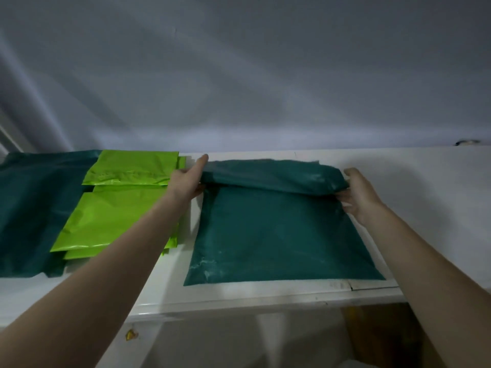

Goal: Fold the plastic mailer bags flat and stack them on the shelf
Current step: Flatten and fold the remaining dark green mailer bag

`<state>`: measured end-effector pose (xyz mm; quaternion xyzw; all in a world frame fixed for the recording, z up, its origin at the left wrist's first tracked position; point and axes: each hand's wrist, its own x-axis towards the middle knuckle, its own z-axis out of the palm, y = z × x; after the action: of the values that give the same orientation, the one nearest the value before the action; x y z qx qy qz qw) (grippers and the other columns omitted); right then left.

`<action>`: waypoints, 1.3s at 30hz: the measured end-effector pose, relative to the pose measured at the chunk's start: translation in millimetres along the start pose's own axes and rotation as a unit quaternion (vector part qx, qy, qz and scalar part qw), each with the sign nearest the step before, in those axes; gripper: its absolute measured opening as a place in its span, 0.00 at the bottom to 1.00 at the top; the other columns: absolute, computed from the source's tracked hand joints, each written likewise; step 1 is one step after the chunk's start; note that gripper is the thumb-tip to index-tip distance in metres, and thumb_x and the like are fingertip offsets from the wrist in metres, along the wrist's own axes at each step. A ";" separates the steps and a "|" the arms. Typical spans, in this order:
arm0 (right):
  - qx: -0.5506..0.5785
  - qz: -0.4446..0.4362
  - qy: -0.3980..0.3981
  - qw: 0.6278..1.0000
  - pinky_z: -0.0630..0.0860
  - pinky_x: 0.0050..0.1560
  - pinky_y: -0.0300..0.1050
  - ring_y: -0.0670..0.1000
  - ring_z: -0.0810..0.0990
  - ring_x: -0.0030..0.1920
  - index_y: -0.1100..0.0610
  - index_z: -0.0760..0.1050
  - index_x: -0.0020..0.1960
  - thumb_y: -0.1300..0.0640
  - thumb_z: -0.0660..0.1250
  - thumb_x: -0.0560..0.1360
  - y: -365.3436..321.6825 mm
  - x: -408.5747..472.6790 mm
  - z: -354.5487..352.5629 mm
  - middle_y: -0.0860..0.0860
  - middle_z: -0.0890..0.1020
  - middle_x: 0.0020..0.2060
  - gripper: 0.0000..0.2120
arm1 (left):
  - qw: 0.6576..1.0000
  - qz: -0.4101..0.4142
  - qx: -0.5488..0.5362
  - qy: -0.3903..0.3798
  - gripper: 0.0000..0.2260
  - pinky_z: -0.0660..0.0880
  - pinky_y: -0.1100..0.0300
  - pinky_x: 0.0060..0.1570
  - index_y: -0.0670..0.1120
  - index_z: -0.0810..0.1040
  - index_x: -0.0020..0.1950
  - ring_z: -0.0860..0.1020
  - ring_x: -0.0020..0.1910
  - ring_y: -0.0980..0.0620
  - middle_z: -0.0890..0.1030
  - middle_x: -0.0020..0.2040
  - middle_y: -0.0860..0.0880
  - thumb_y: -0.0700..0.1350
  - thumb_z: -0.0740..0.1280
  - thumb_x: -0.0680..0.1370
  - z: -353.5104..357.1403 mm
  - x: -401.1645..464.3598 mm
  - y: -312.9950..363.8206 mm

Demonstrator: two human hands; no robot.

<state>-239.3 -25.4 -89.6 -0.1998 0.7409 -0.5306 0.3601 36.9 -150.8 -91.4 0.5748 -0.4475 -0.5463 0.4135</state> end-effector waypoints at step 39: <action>0.079 -0.041 0.044 0.995 0.73 0.36 0.43 0.51 0.75 0.36 0.59 0.74 0.36 0.54 0.55 0.78 13.8 -31.0 -37.1 0.54 0.79 0.39 0.17 | 0.983 0.147 -0.005 -0.114 0.22 0.74 0.75 0.38 0.44 0.80 0.35 0.75 0.52 0.50 0.73 0.57 0.44 0.26 0.52 0.76 -17.8 -57.2 -7.1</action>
<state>-245.3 24.4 -86.0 -0.1776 0.7026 -0.6102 0.3200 55.0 -94.0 -82.3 0.4346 -0.5684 -0.5435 0.4388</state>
